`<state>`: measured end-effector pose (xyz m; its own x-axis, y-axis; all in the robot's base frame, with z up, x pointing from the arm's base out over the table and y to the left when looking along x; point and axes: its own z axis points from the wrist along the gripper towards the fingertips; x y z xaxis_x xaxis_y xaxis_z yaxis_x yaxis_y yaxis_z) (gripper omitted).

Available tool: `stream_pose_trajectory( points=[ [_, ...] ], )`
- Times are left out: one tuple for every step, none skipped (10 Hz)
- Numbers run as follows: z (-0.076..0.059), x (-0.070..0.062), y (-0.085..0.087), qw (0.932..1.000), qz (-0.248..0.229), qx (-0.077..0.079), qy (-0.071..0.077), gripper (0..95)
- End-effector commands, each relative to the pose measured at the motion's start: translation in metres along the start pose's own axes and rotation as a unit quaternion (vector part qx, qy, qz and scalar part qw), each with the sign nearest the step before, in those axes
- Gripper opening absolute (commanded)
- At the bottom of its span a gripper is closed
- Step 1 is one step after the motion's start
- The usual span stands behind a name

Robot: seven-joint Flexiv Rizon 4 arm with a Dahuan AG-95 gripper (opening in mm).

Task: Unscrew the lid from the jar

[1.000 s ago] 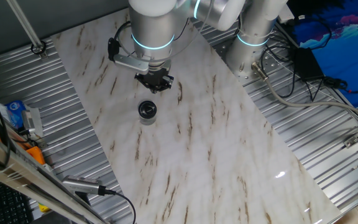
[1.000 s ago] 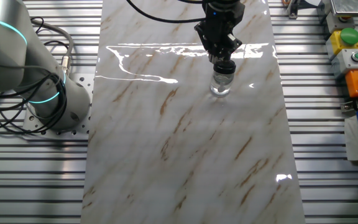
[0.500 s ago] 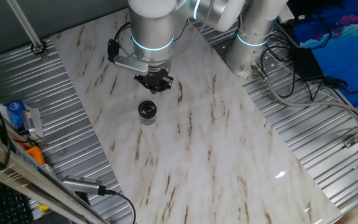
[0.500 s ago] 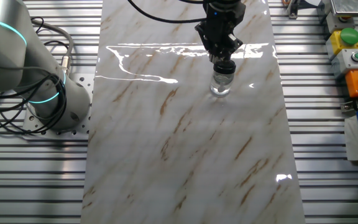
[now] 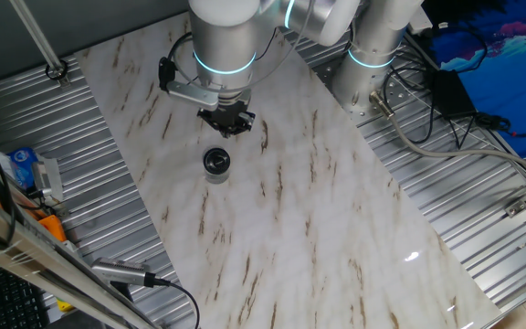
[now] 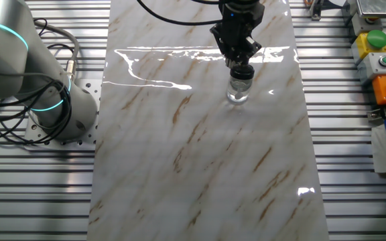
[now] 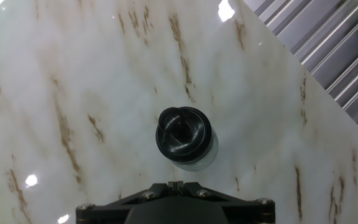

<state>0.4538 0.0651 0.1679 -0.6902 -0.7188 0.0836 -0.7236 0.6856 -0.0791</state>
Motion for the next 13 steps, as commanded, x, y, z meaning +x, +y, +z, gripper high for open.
stream_pose_trajectory(
  points=[
    [-0.0003,0.0002,0.0000,1.0000,0.000,0.000,0.000,0.0],
    [-0.0003,0.0002,0.0000,1.0000,0.000,0.000,0.000,0.0],
    [-0.0003,0.0002,0.0000,1.0000,0.000,0.000,0.000,0.0],
    [-0.0003,0.0002,0.0000,1.0000,0.000,0.000,0.000,0.0],
    [-0.0003,0.0002,0.0000,1.0000,0.000,0.000,0.000,0.0],
    [-0.0003,0.0002,0.0000,1.0000,0.000,0.000,0.000,0.0],
    [-0.0004,0.0003,0.0001,0.9955,-0.079,-0.039,-0.037,0.0],
    [-0.0004,0.0003,0.0001,0.9955,-0.078,-0.039,-0.037,0.0],
    [-0.0004,0.0003,0.0001,0.9955,-0.078,-0.039,-0.036,0.0],
    [-0.0003,0.0003,0.0000,0.9956,-0.078,-0.038,-0.036,0.0],
    [0.0000,0.0003,-0.0003,0.9956,-0.078,-0.038,-0.035,0.0],
    [0.0006,0.0000,-0.0010,0.9956,-0.078,-0.038,-0.035,0.0],
    [0.0009,-0.0007,-0.0023,0.9955,-0.079,-0.038,-0.036,0.0]
  ],
)
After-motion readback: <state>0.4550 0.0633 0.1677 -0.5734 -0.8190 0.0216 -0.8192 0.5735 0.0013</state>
